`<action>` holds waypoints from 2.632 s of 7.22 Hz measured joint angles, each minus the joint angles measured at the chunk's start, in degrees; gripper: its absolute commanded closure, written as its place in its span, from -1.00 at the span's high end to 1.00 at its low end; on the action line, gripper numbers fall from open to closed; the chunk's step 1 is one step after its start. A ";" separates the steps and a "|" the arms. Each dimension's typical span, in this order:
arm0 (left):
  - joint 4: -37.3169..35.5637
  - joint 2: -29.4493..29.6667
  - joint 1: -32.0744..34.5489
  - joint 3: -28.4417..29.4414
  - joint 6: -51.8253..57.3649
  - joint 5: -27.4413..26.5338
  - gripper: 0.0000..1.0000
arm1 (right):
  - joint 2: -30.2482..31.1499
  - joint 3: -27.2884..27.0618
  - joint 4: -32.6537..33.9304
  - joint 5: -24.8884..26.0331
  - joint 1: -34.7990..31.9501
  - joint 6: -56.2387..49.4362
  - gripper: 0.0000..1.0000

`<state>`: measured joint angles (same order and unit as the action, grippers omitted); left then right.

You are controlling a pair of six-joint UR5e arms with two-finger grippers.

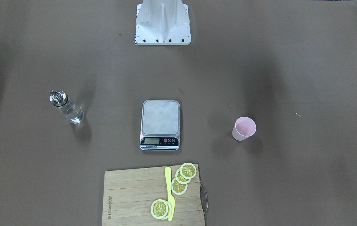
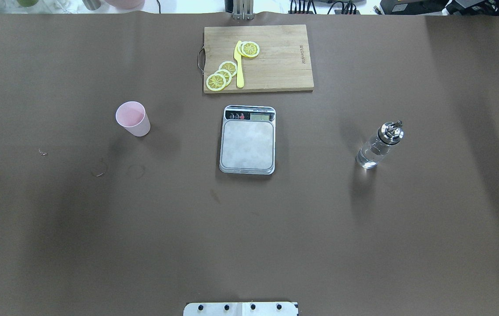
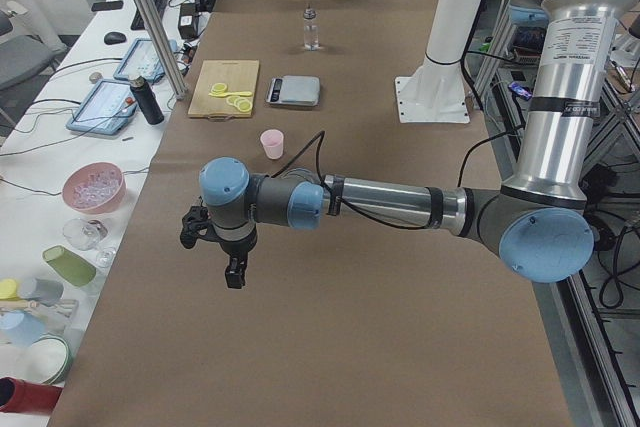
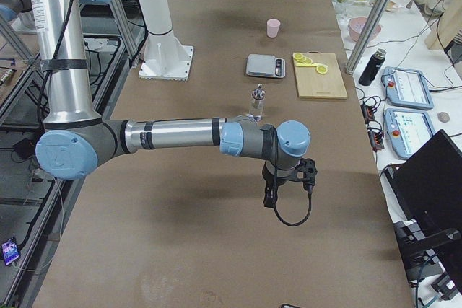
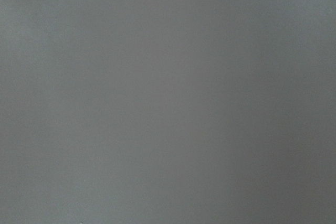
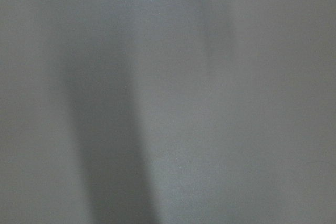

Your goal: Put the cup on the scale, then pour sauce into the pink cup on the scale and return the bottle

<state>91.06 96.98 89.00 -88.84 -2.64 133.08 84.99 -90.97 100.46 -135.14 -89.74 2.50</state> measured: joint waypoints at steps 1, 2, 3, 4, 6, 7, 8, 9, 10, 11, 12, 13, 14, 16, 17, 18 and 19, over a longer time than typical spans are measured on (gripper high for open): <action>0.02 -0.02 0.00 -0.14 0.08 -0.01 0.97 | 0.01 0.00 0.00 0.02 0.00 -0.07 1.00; 0.02 -0.03 0.03 -0.40 0.22 -0.01 0.97 | 0.05 0.00 -0.02 0.01 0.00 -0.13 1.00; 0.00 -0.03 0.03 -0.64 0.29 -0.05 0.97 | 0.06 0.00 -0.04 0.01 0.00 -0.14 1.00; 0.25 -0.02 0.03 -0.75 0.29 -0.15 0.97 | 0.04 0.00 -0.04 -0.01 0.00 -0.14 1.00; 1.29 0.00 -0.06 -0.53 -0.02 -0.28 0.97 | 0.02 0.00 -0.08 -0.03 0.00 -0.13 1.00; 1.38 0.02 -0.13 -0.33 -0.15 -0.24 0.97 | 0.05 0.00 -0.08 -0.03 0.00 -0.15 1.00; 1.12 0.12 -0.21 -0.10 -0.19 -0.27 0.97 | 0.07 0.00 -0.09 -0.02 0.00 -0.19 1.00; 0.90 0.42 -0.30 -0.02 -0.25 -0.33 0.97 | 0.08 0.00 -0.09 0.00 0.00 -0.21 1.00; 0.94 0.82 -0.38 -0.02 -0.27 -0.29 0.97 | 0.08 0.00 -0.09 -0.01 0.00 -0.22 1.00; 1.24 1.13 -0.44 0.14 -0.17 -0.28 0.97 | 0.09 0.00 -0.09 -0.02 0.00 -0.20 1.00; 1.35 1.39 -0.49 0.33 0.00 -0.36 0.97 | 0.07 0.00 -0.07 -0.03 0.00 -0.17 1.00; 1.39 1.52 -0.52 0.28 0.17 -0.46 0.97 | 0.04 0.00 -0.05 -0.03 0.01 -0.16 1.00; 1.62 1.53 -0.53 0.15 0.30 -0.51 0.97 | 0.01 0.00 -0.06 -0.02 0.05 -0.27 1.00; 2.44 1.84 -0.57 -0.02 -0.06 -0.37 0.97 | 0.00 0.00 -0.03 -0.03 0.08 -0.33 1.00; 2.62 2.13 -0.58 -0.12 -0.23 -0.25 0.97 | 0.00 -0.01 -0.01 -0.12 0.08 -0.25 1.00; 2.53 2.79 -0.74 -0.40 -1.19 -0.10 0.97 | 0.00 -0.05 -0.02 -0.20 0.09 -0.20 1.00; 2.23 4.35 -1.51 -1.09 -4.95 0.03 0.97 | 0.02 -0.07 -0.04 -0.24 0.12 -0.24 1.00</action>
<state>93.29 101.33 87.49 -89.92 -7.59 133.11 85.01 -91.04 100.42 -135.38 -89.62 2.26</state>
